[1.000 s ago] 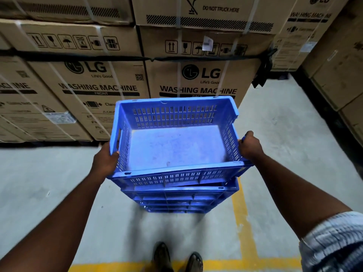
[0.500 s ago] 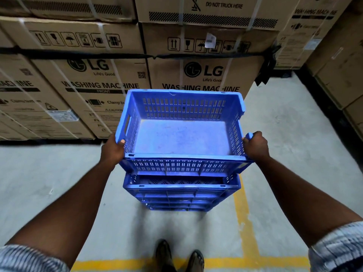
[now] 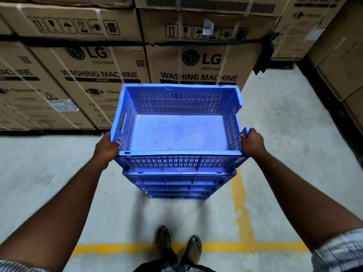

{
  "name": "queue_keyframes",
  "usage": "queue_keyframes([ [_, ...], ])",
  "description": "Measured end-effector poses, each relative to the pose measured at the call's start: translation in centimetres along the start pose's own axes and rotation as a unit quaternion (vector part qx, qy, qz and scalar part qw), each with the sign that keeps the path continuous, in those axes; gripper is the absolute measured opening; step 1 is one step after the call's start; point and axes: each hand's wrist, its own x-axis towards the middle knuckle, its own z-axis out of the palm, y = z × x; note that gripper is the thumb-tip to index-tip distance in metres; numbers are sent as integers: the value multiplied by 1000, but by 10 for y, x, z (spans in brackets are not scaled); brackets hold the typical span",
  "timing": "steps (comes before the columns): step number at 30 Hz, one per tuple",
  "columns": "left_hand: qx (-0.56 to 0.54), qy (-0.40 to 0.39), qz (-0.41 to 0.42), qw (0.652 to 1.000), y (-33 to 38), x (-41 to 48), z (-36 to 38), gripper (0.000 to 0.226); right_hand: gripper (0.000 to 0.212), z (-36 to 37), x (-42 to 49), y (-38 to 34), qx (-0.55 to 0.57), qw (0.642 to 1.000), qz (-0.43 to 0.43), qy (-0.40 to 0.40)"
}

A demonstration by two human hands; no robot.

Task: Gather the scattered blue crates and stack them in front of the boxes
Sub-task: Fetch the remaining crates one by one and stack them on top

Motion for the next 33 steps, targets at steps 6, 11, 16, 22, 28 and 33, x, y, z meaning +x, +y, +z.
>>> queue_keyframes([
  [6,21,6,13,1000,-3,-14,-1,50,32,-4,-9,1,12,999,28,-25],
  [11,17,9,34,999,-9,-30,-3,59,26,-4,-14,3,16,999,21,-35],
  [16,40,18,46,998,-17,-36,-3,64,28,-5,-18,4,14,998,37,-45],
  [22,44,35,34,998,-13,-19,8,61,36,0,-21,2,81,995,52,38],
  [28,159,122,79,977,-2,-17,17,51,35,1,-53,-10,-7,969,-144,200],
  [33,244,117,184,945,7,-83,68,46,37,32,-103,5,-144,943,-264,144],
])
